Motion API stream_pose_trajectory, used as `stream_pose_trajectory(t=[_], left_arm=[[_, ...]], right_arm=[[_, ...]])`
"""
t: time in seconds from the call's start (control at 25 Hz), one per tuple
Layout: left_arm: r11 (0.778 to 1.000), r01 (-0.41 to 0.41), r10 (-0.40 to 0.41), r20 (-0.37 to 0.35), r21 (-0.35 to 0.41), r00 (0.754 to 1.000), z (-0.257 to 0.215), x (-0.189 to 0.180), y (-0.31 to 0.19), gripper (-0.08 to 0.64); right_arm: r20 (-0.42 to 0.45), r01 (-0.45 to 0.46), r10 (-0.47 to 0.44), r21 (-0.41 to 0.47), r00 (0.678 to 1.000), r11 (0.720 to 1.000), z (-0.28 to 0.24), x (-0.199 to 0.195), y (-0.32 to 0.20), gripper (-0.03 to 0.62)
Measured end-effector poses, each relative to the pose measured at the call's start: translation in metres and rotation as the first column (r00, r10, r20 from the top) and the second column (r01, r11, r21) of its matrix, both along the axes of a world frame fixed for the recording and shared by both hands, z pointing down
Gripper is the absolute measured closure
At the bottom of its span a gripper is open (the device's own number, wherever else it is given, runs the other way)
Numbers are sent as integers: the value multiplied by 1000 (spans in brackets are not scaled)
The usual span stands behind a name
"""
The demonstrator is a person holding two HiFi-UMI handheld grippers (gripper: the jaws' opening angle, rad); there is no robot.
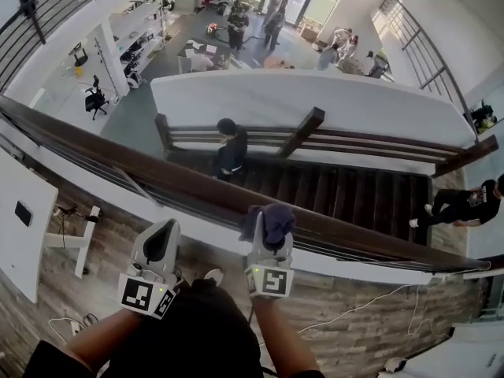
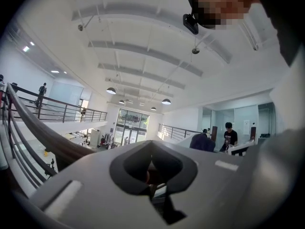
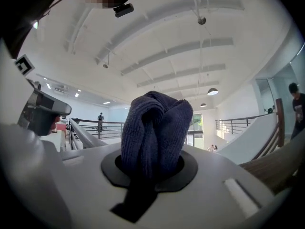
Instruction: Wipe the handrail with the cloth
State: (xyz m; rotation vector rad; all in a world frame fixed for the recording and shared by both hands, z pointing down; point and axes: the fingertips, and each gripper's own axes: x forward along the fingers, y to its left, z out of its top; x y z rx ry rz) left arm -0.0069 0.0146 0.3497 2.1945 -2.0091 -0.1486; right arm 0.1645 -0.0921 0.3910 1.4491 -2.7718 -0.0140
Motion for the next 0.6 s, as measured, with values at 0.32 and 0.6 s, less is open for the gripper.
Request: stream_pose_trajectory(t=[0.32, 0.6], left_arm=[[997, 77, -77, 7, 3, 997, 4, -79, 21, 560], [995, 95, -95, 30, -4, 995, 6, -159, 38, 560]], right_arm=[[-1, 223, -223, -6, 975, 975, 25, -157, 42, 526], [-50, 238, -241, -53, 969, 970, 70, -245, 56, 525]])
